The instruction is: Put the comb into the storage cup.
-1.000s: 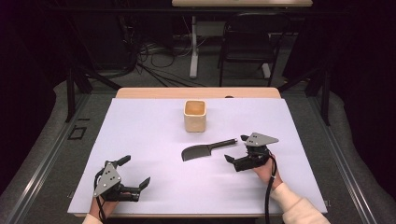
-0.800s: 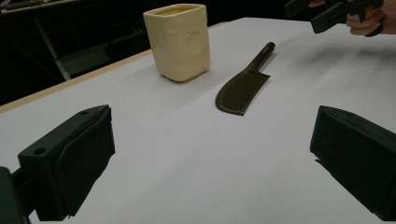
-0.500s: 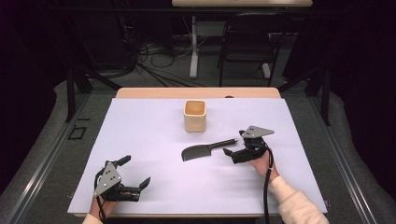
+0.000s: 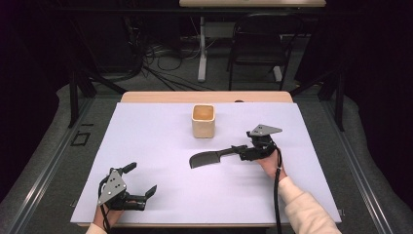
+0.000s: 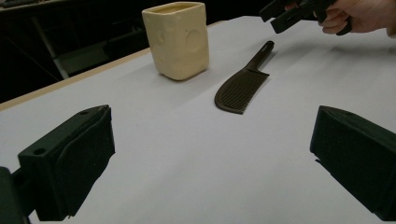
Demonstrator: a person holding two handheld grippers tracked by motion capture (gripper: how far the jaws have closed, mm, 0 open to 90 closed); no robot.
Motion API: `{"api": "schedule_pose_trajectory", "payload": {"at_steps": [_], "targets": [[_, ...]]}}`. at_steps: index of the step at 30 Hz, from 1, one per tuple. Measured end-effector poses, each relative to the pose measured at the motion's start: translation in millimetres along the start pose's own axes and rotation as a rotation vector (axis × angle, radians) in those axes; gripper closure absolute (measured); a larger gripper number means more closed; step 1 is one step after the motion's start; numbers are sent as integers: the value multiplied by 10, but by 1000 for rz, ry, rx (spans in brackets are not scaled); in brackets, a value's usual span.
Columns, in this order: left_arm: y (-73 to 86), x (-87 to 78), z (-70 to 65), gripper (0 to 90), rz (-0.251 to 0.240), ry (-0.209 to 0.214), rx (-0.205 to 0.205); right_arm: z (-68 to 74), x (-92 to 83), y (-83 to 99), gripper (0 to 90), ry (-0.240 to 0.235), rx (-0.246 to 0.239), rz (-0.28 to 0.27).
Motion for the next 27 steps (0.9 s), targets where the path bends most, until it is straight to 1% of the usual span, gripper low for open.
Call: {"api": "schedule_pose_trajectory", "payload": {"at_steps": [1,2,3,4,5,7,9,11,12,13,14,17,22,23,27], "targets": [[0,1,0,0,0,0,0,-20,8,3,233,8,0,2],[1,1,0,0,1,0,0,-20,8,3,233,8,0,2],[1,2,2,0,1,1,2,-43,30,17,346,30,-3,14],[0,3,1,0,1,2,2,-43,30,17,346,30,-3,14],[1,3,1,0,2,4,2,-51,36,23,376,27,-7,20],[1,4,0,0,2,4,2,-68,59,35,484,53,-12,35],[1,4,0,0,3,4,3,-82,69,41,585,60,-16,43],[1,5,-1,0,2,4,2,-91,84,46,664,59,-22,58],[0,4,-1,0,2,4,3,-104,106,53,763,69,-29,76],[1,4,-1,0,1,4,2,-104,106,53,763,69,-29,76],[1,3,-1,0,2,3,2,-111,116,54,793,74,-33,77],[1,4,-2,0,2,4,2,-167,144,73,891,109,-35,103],[1,2,0,0,2,5,3,-210,153,89,900,129,-32,118],[1,3,0,0,2,5,3,-219,159,101,900,127,-36,135],[0,1,-1,0,3,5,4,-217,177,117,900,127,-42,151]]}}
Point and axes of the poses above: each handheld gripper's, and its own axes: x roughly forward along the jaws, y roughly out of its underside, z roughly to its left, the point moved 4 cm from there along x, roughly forward along the jaws, and after that the axes turned 2 degrees about z, right-handed, at the moved point
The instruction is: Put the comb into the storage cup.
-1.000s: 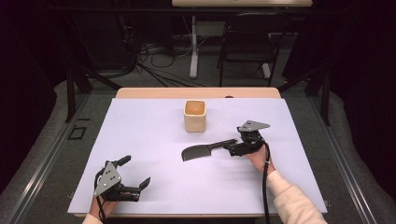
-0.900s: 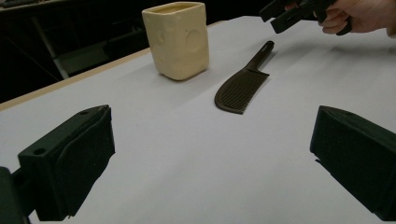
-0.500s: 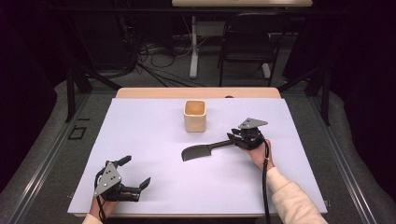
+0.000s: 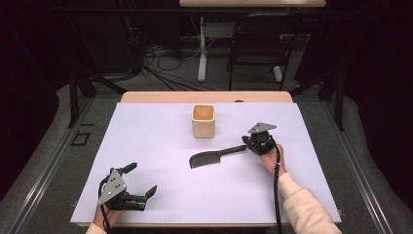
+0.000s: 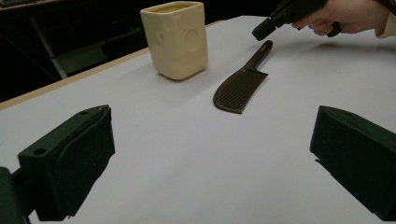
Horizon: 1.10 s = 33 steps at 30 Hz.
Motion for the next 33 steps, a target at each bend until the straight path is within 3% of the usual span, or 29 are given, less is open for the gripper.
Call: {"api": "schedule_pose_trajectory", "payload": {"at_steps": [33], "targets": [[-3,-7,-2,0,-1,-4,-1,98,-39,84,900,-58,-34,115]]}}
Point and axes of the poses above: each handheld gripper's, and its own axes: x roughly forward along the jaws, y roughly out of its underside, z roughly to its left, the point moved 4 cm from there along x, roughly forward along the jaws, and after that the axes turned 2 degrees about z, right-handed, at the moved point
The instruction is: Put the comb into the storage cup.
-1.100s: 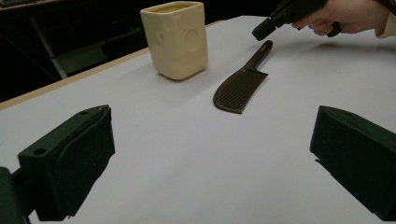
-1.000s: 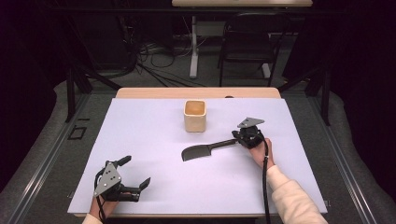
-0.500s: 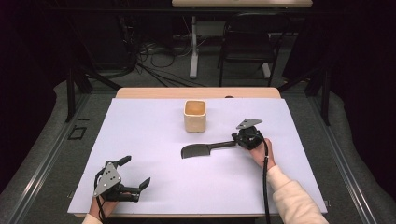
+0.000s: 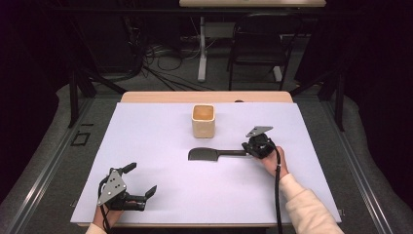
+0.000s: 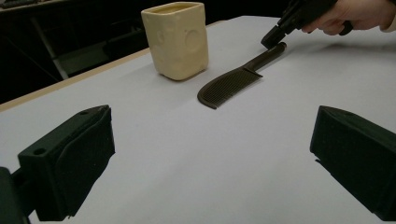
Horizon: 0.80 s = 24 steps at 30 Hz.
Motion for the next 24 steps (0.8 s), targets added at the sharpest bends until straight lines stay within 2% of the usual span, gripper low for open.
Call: {"api": "schedule_pose_trajectory", "payload": {"at_steps": [11,16,24], "targets": [[-2,-4,3,0,-3,-1,0,48,-29,21,900,-17,4,22],[-4,-7,7,0,-4,-2,1,59,-60,28,900,-26,-5,19],[-5,-8,6,0,-5,-3,1,103,-67,42,900,-40,-20,44]]}}
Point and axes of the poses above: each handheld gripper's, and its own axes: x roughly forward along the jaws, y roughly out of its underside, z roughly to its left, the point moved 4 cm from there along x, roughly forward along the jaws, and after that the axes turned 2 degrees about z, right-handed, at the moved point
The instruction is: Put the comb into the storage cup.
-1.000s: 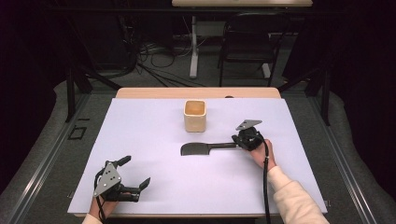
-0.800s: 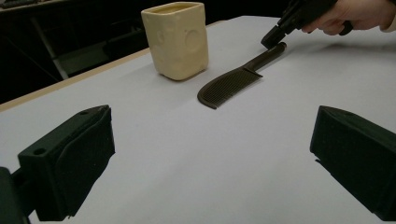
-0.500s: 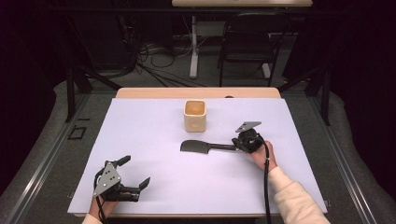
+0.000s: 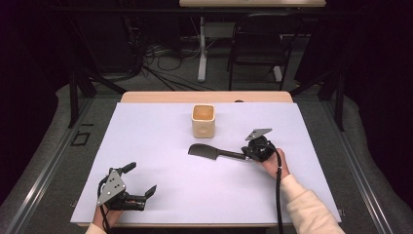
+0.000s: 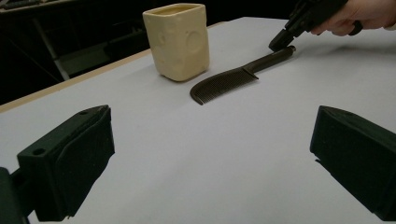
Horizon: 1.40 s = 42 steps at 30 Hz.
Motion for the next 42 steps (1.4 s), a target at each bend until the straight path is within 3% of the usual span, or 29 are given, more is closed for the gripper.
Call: {"api": "schedule_pose_trajectory", "payload": {"at_steps": [30,42], "targets": [[0,-3,5,0,-2,-5,-1,44,-9,22,899,-32,-25,33],[-2,-6,4,0,-3,-6,2,-4,-88,-2,646,-36,-14,6]]}}
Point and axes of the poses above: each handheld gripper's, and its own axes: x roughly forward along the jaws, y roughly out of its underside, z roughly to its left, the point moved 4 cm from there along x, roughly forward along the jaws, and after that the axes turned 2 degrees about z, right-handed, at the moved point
